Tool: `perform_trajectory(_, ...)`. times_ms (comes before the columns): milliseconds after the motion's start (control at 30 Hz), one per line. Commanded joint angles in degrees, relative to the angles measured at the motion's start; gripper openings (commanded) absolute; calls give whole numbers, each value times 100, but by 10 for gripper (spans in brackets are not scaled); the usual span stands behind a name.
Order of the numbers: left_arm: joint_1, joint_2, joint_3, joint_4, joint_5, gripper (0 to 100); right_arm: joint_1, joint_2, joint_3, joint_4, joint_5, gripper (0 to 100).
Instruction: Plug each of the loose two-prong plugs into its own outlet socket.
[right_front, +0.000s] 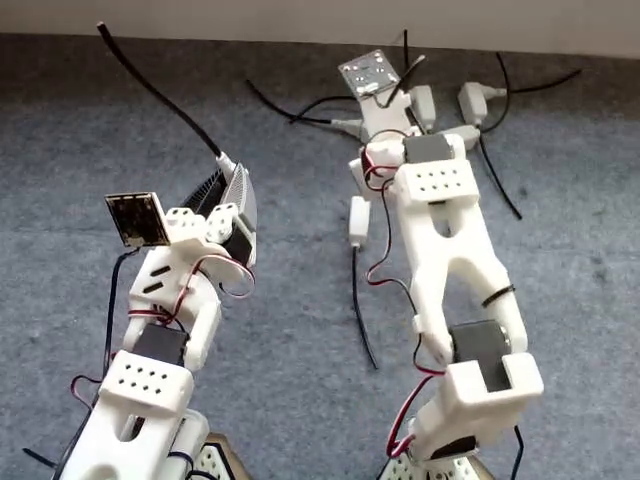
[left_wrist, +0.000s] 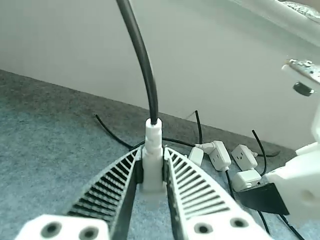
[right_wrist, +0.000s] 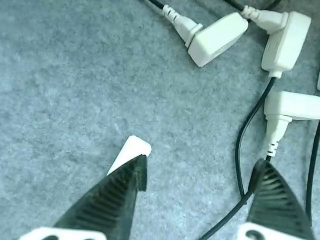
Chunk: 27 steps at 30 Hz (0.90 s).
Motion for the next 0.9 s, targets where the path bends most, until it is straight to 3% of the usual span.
perform_trajectory(0,-101,4,-31,-176,-62,5,-75,-488,-13,259,-70,317)
perform_trajectory(133,-259,4,-22,-176,-62,5,84,-145,207,224,-404,317)
perform_trajectory(333,-268,4,84,-211,-53,5,338,1112,655,-1112,-580,317)
perform_trajectory(700,-268,4,92,-211,-53,5,-453,1648,145,-936,-659,317)
perform_trajectory(867,-268,4,101,-211,-53,5,-400,1323,66,-919,-949,317)
